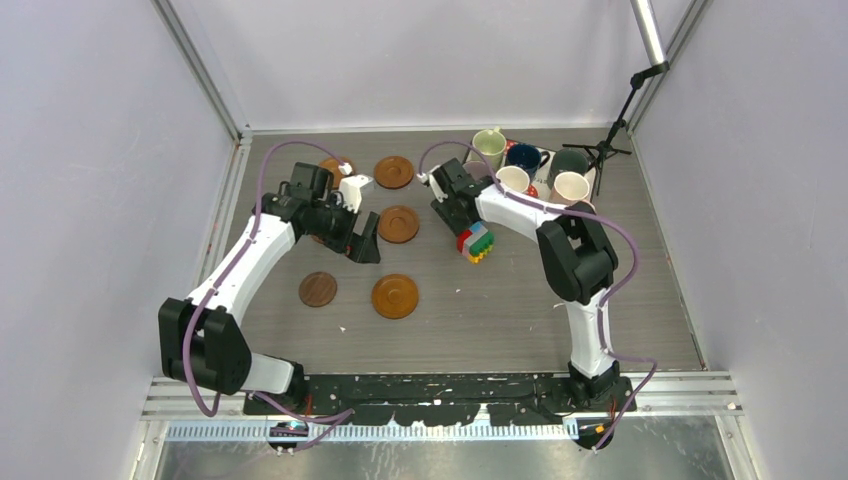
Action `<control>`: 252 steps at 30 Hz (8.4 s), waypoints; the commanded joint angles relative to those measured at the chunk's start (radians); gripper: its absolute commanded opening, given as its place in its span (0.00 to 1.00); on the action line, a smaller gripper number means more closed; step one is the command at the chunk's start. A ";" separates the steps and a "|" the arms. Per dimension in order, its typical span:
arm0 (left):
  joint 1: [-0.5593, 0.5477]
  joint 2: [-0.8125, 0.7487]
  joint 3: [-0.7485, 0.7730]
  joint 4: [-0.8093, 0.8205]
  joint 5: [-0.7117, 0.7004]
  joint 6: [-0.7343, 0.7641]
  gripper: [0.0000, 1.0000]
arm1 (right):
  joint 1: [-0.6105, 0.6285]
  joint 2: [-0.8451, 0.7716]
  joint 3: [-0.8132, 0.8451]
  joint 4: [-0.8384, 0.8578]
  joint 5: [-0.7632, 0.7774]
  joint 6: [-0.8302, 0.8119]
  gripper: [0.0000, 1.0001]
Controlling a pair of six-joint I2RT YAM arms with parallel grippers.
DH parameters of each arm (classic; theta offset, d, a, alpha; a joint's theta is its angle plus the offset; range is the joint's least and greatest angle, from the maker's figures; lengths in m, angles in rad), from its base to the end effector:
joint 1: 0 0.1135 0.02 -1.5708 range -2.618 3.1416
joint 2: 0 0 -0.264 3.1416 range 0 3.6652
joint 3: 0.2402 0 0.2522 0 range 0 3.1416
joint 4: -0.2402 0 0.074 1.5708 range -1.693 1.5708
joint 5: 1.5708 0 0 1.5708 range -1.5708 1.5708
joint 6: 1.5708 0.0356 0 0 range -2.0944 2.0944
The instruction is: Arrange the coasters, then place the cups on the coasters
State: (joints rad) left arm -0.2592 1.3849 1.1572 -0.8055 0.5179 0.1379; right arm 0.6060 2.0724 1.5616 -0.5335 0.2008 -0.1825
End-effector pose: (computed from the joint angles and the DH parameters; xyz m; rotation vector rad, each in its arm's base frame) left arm 0.2633 -0.0881 0.2860 0.6851 2.4621 -0.7165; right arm 0.3695 0.2474 0.1834 -0.9279 2.4131 -0.1082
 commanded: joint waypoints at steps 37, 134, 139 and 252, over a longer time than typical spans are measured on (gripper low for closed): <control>0.009 -0.061 0.015 -0.004 0.021 0.014 0.95 | -0.022 -0.134 -0.323 0.414 0.247 -0.344 0.47; 0.009 -0.062 0.017 -0.011 0.001 0.019 0.95 | 0.125 -0.211 -0.681 0.499 0.195 -0.400 0.00; 0.009 -0.066 0.019 -0.017 -0.004 0.019 0.95 | 0.175 -0.264 -0.738 0.455 0.170 -0.398 0.00; -0.508 0.357 0.190 0.267 -0.323 -0.035 0.00 | -0.556 -0.982 -0.534 0.024 -0.562 0.235 0.83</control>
State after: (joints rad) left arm -0.7799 1.8709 1.3499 -0.5476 0.1841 0.0830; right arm 0.0547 1.1000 1.0309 -0.5465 -0.3428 0.0517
